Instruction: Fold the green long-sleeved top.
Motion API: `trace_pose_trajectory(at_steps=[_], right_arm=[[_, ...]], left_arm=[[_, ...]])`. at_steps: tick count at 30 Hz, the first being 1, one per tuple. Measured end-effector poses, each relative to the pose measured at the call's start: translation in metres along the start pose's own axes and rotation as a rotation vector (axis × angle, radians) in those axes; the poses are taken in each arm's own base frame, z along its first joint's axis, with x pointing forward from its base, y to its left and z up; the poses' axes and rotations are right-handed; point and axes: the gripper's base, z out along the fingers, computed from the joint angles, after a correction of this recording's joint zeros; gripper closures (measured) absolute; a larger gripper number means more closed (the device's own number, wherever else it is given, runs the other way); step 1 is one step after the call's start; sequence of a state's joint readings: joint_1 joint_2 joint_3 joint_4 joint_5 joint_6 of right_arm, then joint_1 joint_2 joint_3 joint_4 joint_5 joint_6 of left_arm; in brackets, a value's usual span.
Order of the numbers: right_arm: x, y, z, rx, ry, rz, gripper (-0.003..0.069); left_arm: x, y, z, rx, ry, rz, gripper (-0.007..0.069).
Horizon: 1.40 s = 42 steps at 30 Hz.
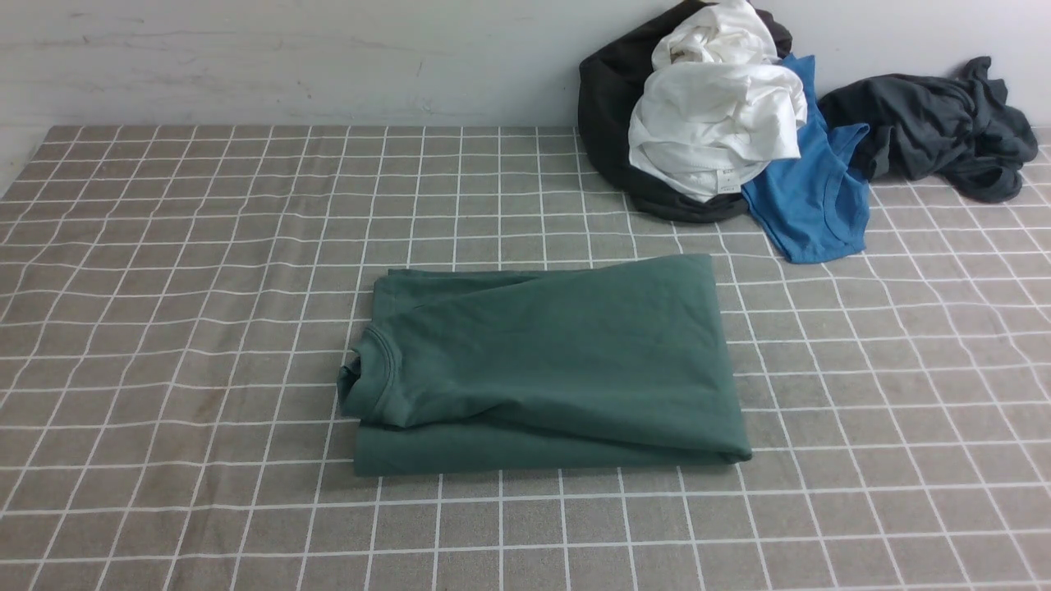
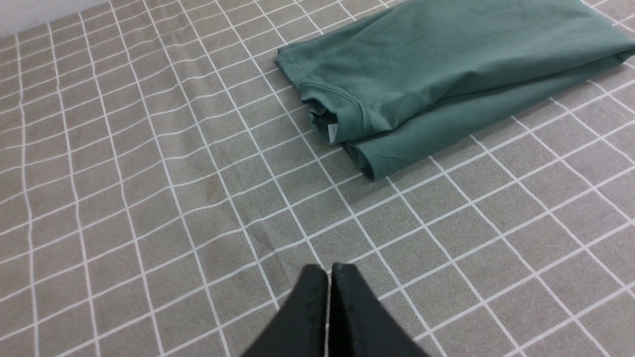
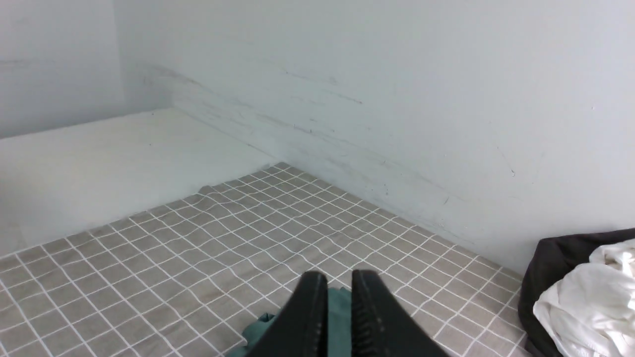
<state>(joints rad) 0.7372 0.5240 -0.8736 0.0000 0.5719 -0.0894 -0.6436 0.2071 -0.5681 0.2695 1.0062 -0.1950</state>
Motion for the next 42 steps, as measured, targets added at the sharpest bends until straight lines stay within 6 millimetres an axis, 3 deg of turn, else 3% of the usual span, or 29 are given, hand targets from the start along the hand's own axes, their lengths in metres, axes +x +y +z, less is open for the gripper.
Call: trace_pose_trajectory(at_steps=[7, 15, 21, 28, 32, 34, 42], right_arm=[[0.019, 0.001, 0.006, 0.002, 0.059, -0.016, 0.0587], [0.025, 0.001, 0.007, 0.009, 0.108, -0.038, 0.0588], [0.033, 0.002, 0.011, 0.010, 0.099, -0.043, 0.0663], [0.087, 0.001, 0.016, 0.094, -0.063, 0.062, 0.0672], [0.150, -0.010, 0.000, 0.320, -0.107, 0.184, 0.0673], [0.171, -0.010, -0.007, 0.392, -0.104, 0.179, 0.0673], [0.218, -0.013, -0.031, 0.702, -0.089, 0.140, 0.0673]], left_arm=[[0.000, 0.000, 0.000, -0.001, 0.005, 0.000, 0.0631], [0.000, 0.000, 0.000, -0.001, 0.005, 0.000, 0.0631], [0.001, 0.000, 0.000, -0.001, 0.006, 0.000, 0.0631], [0.001, 0.000, 0.000, -0.001, 0.007, 0.000, 0.0631], [0.001, 0.000, 0.000, -0.001, 0.007, 0.000, 0.0631], [0.001, 0.000, 0.000, -0.001, 0.007, 0.000, 0.0631], [0.001, 0.000, 0.000, -0.001, 0.007, 0.000, 0.0631]])
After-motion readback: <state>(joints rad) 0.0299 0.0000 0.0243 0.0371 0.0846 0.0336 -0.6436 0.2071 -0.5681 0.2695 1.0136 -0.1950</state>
